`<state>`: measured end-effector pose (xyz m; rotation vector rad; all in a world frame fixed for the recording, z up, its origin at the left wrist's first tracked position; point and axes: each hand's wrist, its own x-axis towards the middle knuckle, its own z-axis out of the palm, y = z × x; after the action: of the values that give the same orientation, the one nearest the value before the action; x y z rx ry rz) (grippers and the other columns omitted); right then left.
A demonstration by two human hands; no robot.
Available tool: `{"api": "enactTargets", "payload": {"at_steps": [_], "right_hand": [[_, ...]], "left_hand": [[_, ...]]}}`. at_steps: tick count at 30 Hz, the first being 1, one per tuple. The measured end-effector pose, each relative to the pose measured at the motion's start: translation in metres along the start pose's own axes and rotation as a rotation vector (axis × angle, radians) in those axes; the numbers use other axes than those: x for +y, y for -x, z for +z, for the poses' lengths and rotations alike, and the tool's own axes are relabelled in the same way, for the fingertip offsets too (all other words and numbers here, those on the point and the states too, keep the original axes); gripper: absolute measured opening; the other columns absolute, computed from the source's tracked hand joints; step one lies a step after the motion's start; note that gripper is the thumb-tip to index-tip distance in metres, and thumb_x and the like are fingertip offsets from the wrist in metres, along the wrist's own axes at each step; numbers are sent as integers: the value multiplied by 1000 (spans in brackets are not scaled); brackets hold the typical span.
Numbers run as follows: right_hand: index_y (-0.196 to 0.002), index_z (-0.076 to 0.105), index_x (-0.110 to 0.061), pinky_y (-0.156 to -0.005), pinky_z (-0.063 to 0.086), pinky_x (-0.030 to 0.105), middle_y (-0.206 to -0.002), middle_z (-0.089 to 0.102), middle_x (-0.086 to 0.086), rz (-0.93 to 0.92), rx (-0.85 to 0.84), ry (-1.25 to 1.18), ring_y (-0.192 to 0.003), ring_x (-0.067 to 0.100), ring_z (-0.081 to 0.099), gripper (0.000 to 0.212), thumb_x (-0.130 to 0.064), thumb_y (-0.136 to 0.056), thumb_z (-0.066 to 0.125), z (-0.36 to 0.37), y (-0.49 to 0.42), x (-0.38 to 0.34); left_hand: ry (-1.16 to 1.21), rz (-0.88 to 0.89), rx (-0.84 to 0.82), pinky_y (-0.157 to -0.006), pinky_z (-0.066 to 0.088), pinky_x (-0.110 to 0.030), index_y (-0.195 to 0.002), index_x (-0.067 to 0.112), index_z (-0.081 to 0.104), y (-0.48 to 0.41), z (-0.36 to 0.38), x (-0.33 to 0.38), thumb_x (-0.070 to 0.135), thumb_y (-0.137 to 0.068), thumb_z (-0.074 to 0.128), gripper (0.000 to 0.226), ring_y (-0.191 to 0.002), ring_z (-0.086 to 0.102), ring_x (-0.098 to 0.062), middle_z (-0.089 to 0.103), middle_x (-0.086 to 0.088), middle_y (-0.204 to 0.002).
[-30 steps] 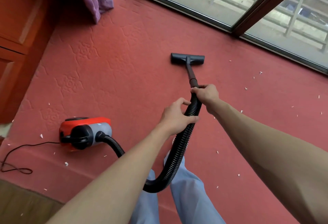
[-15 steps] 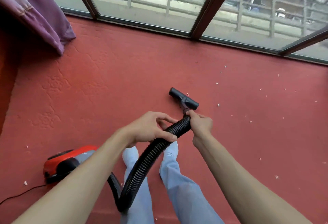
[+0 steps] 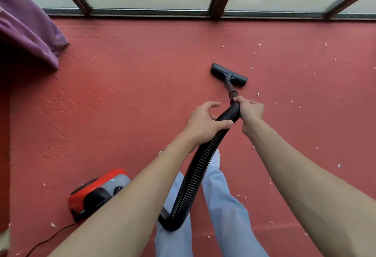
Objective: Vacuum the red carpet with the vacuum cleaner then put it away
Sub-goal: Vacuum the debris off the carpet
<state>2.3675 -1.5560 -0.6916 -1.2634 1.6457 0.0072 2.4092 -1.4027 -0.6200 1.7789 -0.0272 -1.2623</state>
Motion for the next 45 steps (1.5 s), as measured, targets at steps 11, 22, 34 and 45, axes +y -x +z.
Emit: {"api": "enactTargets", "payload": {"at_steps": [11, 22, 34, 45], "right_hand": [[-62, 58, -16, -62, 43, 29, -65, 53, -1, 235, 149, -346, -63, 21, 49, 21, -19, -74, 75, -34, 106, 18], [-109, 69, -7, -72, 45, 31, -90, 63, 4, 310, 153, -364, -78, 23, 55, 43, -28, -73, 76, -17, 56, 59], [-67, 55, -16, -71, 46, 32, -69, 56, -2, 213, 275, -473, -69, 21, 53, 22, -20, -74, 75, -67, 21, 15], [-86, 71, -9, -76, 49, 32, -81, 66, 3, 231, 111, -452, -75, 19, 58, 18, -22, -74, 74, -60, -13, 28]], "left_hand": [[-299, -34, -568, -63, 53, -29, -107, 20, 75, 32, -61, 58, 11, -75, 84, 34, -74, 62, -20, 57, -7, -83], [-346, -80, -437, -61, 51, -22, -107, 23, 74, 2, -29, 23, 21, -79, 81, 29, -68, 65, -10, 71, -2, -84], [-301, 52, -526, -53, 48, -19, -118, 22, 70, -24, 16, 62, 15, -80, 81, 40, -66, 64, -8, 66, -1, -83], [-326, -68, -531, -51, 50, -24, -114, 21, 62, -49, 37, 59, 18, -77, 83, 43, -68, 63, -14, 60, -4, -84]]}}
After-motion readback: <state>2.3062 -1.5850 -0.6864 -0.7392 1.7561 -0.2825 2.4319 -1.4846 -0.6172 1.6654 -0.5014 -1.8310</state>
